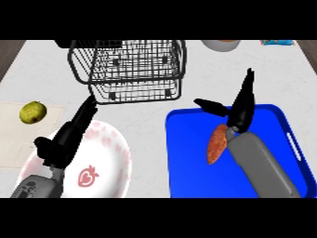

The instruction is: Pick the sweet potato from the tray and place it in the tiered basket

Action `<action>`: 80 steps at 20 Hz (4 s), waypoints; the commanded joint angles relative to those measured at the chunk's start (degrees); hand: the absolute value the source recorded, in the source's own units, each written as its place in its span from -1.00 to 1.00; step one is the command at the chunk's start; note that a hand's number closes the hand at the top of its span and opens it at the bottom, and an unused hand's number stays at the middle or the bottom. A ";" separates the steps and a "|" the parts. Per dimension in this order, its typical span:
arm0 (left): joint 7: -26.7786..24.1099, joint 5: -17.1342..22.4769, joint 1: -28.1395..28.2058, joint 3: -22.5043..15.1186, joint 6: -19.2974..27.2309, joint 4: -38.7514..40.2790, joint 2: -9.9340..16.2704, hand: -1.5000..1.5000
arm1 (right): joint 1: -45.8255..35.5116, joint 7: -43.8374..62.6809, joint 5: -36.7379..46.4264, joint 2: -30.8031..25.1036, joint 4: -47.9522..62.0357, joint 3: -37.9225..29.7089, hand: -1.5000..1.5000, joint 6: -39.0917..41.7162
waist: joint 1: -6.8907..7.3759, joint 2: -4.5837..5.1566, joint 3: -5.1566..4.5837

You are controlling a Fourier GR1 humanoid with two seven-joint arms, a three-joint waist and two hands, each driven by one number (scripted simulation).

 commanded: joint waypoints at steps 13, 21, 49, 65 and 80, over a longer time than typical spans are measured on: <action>0.79 0.03 -0.34 0.44 0.02 1.46 -0.57 0.00 | -20.16 53.59 7.08 -4.01 4.01 15.43 -1.00 45.98 | -0.50 -0.69 0.03; -0.40 -1.67 1.28 0.34 1.68 0.52 -1.40 0.00 | -18.39 67.05 10.33 -3.24 -5.23 17.47 -1.00 47.86 | -1.55 -0.32 0.30; -0.30 -2.02 1.96 1.08 -1.16 0.34 -2.26 0.00 | 4.23 67.02 22.67 0.06 -11.54 9.08 -1.00 49.68 | -0.71 0.20 0.38; -1.74 -3.14 -1.17 4.45 -3.23 4.20 -4.26 0.00 | 8.58 57.76 34.19 4.77 -16.69 3.59 1.00 48.73 | 0.13 0.63 0.42; 1.13 -6.64 0.70 2.83 -2.66 -0.88 -6.57 0.00 | 3.52 21.11 33.49 -8.54 -8.16 -0.62 1.00 57.43 | 1.03 1.05 0.55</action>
